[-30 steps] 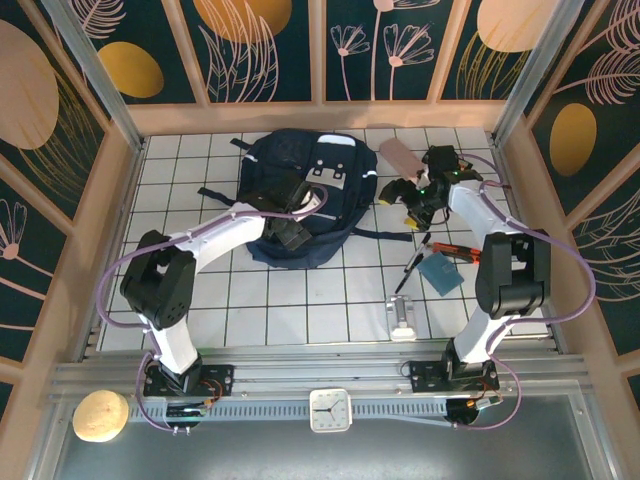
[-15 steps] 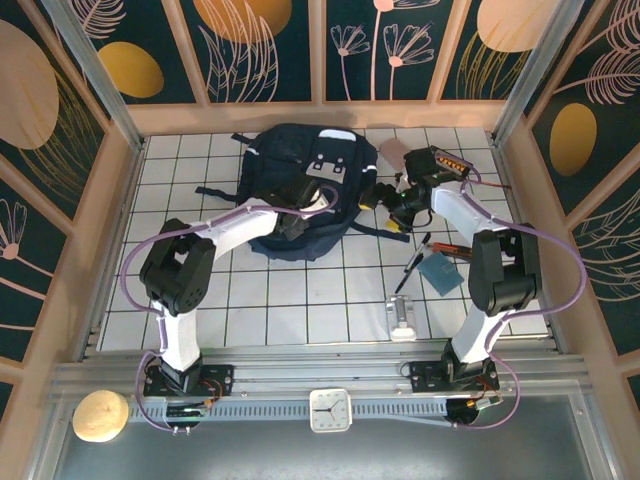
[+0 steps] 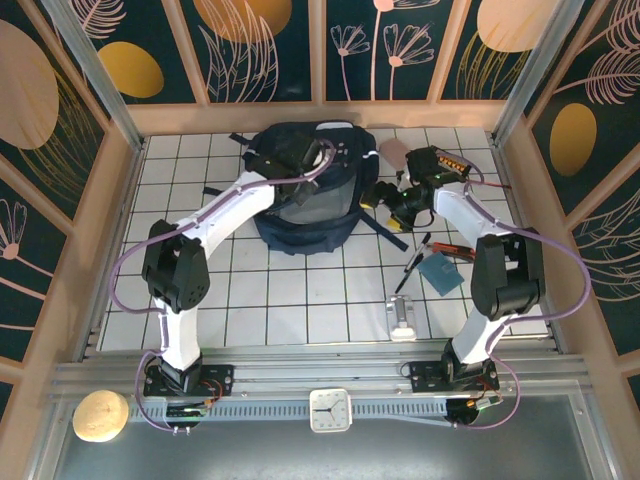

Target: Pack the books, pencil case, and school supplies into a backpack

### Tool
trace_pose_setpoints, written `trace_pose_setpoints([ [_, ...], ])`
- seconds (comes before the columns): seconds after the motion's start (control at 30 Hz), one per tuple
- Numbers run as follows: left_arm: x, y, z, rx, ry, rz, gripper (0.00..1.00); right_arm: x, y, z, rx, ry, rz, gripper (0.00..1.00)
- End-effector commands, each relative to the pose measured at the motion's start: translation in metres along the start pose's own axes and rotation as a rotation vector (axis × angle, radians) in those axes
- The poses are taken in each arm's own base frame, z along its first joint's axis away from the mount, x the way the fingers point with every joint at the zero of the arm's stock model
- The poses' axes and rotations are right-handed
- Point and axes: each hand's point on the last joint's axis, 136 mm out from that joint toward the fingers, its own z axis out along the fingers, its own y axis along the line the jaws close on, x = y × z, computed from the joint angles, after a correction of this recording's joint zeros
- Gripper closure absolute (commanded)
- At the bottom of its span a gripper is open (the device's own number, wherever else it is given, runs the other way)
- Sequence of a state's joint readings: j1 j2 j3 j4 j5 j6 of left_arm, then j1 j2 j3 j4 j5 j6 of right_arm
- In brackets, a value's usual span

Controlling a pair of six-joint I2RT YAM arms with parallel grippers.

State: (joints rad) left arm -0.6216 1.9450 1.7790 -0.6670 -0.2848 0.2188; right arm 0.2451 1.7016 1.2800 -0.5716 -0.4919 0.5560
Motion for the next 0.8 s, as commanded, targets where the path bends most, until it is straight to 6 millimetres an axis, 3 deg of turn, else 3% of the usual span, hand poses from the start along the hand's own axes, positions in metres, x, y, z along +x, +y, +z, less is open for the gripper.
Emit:
trace_pose_setpoints([
  [0.0,-0.015,0.000,-0.029,0.058,-0.049,-0.078,1.00,0.001,0.029,-0.016,-0.101,-0.045,-0.068,0.10],
  [0.27,-0.001,-0.023,-0.023,0.158,-0.015,-0.048,1.00,-0.003,0.081,-0.010,-0.423,-0.030,0.064,0.10],
  [0.37,0.004,-0.028,-0.024,0.168,0.004,-0.028,1.00,-0.003,0.094,-0.006,-0.476,-0.029,0.103,0.08],
  [0.63,0.015,-0.046,-0.025,0.223,0.022,-0.004,1.00,-0.019,0.122,0.029,-0.522,-0.005,0.199,0.10],
  [0.73,0.012,-0.065,-0.026,0.294,-0.002,-0.019,1.00,-0.024,0.115,0.044,-0.476,-0.028,0.244,0.20],
  [0.77,0.011,-0.068,-0.026,0.311,-0.014,-0.043,1.00,-0.023,0.108,0.048,-0.454,-0.039,0.258,0.34],
])
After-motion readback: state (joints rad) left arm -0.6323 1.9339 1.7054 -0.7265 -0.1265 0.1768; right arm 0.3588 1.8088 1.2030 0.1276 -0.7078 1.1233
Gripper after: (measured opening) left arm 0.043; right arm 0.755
